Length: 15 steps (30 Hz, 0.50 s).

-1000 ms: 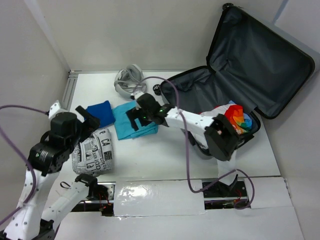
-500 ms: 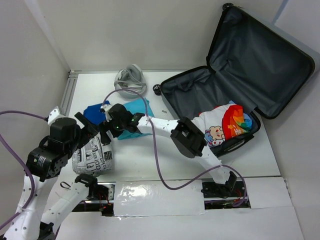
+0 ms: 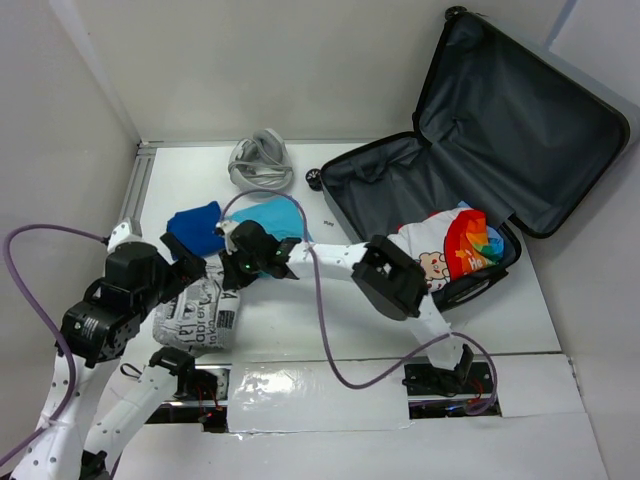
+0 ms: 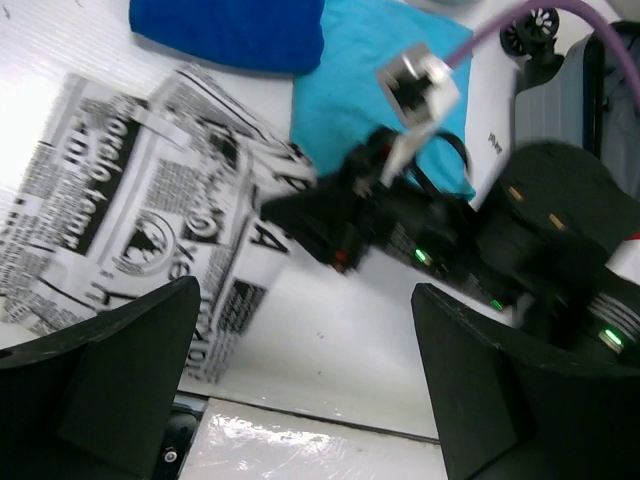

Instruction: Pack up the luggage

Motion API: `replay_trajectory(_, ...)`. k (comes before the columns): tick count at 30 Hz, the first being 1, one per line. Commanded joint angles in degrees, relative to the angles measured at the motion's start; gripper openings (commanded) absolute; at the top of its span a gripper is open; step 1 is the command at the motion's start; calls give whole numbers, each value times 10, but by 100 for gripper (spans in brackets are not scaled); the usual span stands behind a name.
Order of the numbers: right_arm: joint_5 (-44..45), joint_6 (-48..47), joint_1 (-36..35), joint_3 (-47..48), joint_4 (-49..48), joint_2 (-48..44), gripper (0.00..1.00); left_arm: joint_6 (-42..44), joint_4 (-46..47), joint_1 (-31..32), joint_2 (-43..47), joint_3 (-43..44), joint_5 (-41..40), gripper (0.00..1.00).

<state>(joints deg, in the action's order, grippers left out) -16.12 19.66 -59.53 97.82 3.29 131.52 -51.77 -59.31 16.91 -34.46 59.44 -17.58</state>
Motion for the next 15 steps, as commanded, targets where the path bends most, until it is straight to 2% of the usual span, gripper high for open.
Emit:
replay_trajectory(1,59,-11,-27,-96,12,-153,0,21,33,-3,-7,-10,23,100)
replay_trajectory(5,135,33,-40,-253,30,-282,0,27,73,-3,-12,-41,51,100)
replay_trajectory(9,264,128,-40,-391,116,-390,0,44,115,-3,-31,-68,96,100)
replay_trajectory(12,317,214,-45,-481,174,-472,0,52,141,-3,-50,-74,132,100)
replay_trajectory(13,325,255,-53,-518,185,-491,12,58,148,-3,-55,-74,147,100)
replay_trajectory(15,340,288,-77,-550,204,-544,24,71,169,-3,-63,-89,163,100)
